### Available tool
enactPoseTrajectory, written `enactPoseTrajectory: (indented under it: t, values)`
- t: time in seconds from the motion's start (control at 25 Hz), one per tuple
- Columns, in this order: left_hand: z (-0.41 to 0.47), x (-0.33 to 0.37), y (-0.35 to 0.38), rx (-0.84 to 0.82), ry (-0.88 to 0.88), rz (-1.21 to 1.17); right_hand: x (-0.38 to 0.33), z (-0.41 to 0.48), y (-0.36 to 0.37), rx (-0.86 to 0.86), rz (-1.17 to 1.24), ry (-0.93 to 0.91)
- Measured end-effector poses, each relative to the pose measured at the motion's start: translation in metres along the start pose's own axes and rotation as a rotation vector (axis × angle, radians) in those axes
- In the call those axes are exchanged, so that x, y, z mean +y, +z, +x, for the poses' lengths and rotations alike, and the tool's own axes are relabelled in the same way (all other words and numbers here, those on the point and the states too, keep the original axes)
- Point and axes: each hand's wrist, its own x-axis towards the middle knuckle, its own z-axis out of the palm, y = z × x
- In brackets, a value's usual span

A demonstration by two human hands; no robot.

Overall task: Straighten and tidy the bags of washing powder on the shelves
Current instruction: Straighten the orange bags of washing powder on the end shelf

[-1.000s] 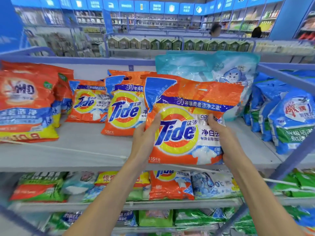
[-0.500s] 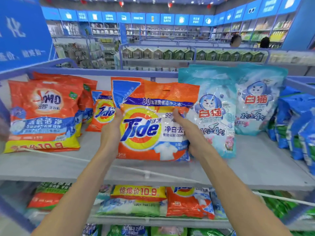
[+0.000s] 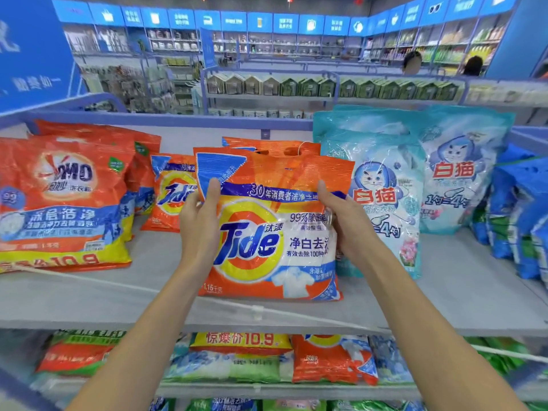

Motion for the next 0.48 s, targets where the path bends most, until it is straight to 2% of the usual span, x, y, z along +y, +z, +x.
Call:
enactPoseTrajectory:
  t: [0.08, 0.24, 0.48]
  values:
    - [0.015, 0.007, 0.003, 0.044, 0.049, -0.031, -0.009, 0.003, 0.007, 0.11, -0.015, -0.021]
    - [0.035, 0.003, 0.01, 0.13, 0.082, -0.049, -0.016, 0.016, 0.018, 0.209, -0.021, -0.088]
    - [0.027, 0.002, 0.005, 0.079, 0.012, -0.12, -0.01, 0.009, 0.0, 0.146, -0.178, -0.082]
